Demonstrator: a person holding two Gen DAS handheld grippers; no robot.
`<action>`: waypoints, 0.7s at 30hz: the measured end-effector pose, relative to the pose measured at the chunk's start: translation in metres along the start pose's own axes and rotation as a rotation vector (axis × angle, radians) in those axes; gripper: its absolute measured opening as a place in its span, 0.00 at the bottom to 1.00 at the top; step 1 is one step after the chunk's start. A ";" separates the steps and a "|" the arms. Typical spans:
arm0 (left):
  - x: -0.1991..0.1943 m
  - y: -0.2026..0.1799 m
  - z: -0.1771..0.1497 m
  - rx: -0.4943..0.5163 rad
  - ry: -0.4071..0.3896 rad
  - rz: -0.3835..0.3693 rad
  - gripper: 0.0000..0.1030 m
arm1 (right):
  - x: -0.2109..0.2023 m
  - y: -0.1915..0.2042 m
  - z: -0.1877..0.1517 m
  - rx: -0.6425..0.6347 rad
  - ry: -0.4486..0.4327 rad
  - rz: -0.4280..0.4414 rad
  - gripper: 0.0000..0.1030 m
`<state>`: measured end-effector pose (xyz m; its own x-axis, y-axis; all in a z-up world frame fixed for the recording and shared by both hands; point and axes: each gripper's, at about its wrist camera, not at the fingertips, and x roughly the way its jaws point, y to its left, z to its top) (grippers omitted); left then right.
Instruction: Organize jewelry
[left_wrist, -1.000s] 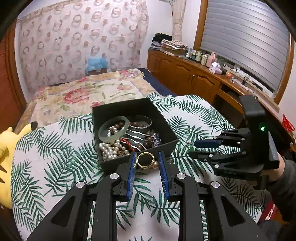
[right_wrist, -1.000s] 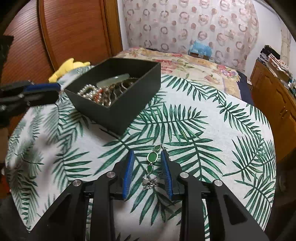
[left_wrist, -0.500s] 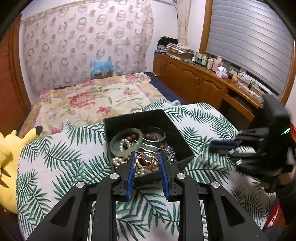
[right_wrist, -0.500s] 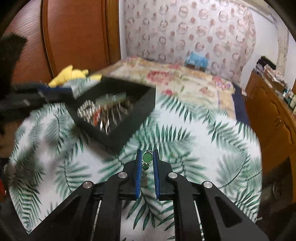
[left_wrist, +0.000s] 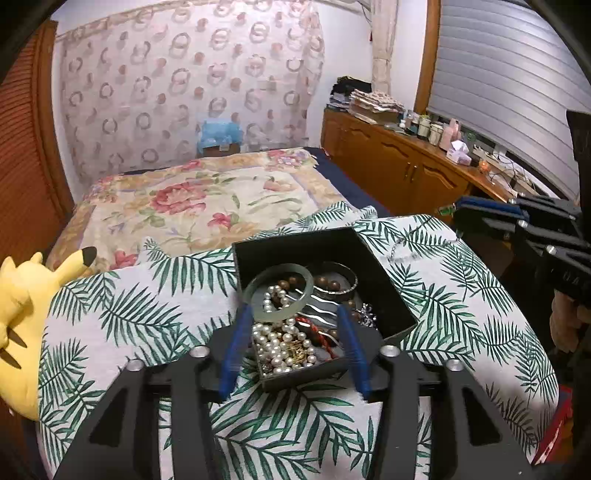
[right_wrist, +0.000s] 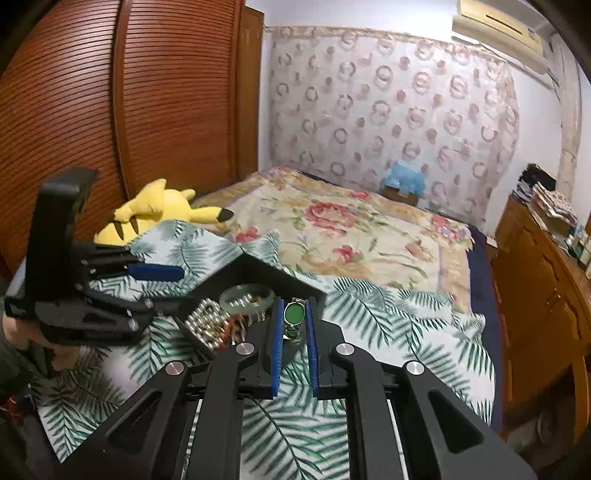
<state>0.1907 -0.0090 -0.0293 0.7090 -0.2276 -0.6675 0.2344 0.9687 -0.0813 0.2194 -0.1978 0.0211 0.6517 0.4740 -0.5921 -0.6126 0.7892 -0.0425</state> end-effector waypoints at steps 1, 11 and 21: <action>-0.002 0.002 -0.001 -0.006 -0.004 0.007 0.53 | 0.000 0.002 0.003 -0.005 -0.005 0.004 0.13; -0.018 0.021 0.002 -0.065 -0.049 0.078 0.91 | 0.019 0.016 0.015 -0.032 0.002 0.049 0.13; -0.028 0.027 -0.008 -0.083 -0.038 0.108 0.91 | 0.040 0.019 0.016 0.006 0.028 0.096 0.13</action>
<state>0.1722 0.0241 -0.0189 0.7524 -0.1240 -0.6469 0.1012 0.9922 -0.0724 0.2410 -0.1581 0.0091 0.5771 0.5364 -0.6158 -0.6691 0.7429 0.0201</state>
